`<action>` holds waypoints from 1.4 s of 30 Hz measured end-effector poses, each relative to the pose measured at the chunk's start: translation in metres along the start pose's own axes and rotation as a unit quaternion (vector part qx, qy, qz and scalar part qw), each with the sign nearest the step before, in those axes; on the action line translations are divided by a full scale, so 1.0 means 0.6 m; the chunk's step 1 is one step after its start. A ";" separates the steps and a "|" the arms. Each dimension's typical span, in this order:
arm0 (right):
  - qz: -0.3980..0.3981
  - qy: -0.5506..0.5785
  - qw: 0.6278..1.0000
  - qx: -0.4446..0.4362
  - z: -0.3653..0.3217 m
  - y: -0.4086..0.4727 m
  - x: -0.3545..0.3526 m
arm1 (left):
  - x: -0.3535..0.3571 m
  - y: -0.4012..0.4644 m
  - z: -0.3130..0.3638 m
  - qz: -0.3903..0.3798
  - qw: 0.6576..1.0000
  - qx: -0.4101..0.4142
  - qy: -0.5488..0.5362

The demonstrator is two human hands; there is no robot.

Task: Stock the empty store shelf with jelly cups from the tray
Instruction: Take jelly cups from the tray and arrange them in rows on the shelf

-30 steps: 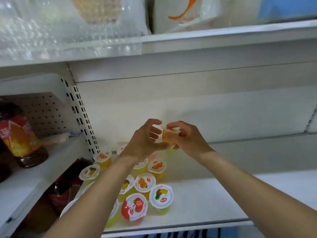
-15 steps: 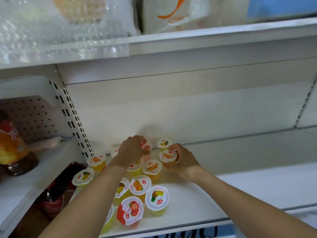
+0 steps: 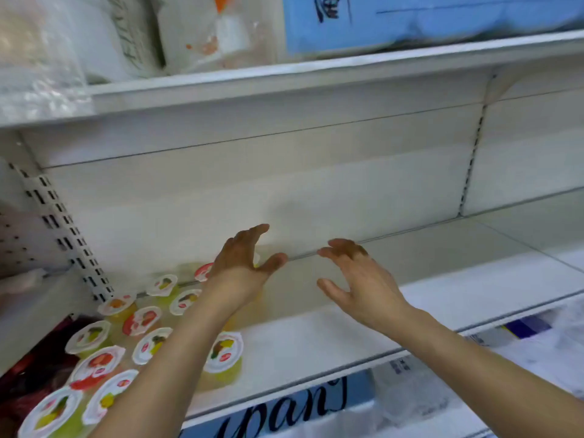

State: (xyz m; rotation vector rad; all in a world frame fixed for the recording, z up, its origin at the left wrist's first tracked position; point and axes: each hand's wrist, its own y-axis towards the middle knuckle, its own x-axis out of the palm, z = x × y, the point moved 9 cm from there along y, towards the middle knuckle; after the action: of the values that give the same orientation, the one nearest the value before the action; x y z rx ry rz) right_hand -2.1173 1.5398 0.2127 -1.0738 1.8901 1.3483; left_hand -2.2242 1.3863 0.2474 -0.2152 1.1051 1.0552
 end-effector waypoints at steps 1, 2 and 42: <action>0.027 -0.016 0.999 -0.004 0.022 -0.025 -0.027 | 0.014 -0.011 0.045 0.014 0.999 0.032 -0.020; 0.047 -0.025 0.999 0.003 0.050 -0.054 -0.051 | 0.030 -0.024 0.090 0.030 0.997 0.065 -0.040; -0.190 -0.013 0.715 0.673 1.128 -1.075 -0.189 | 1.387 -0.292 0.869 -0.601 0.794 0.068 -0.064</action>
State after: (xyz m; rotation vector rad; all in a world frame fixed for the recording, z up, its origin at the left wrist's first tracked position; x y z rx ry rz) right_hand -1.5044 2.1036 -0.2267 -0.5176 1.7881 -0.3853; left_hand -1.7234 2.1032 -0.2331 -0.6186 0.6719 -0.1659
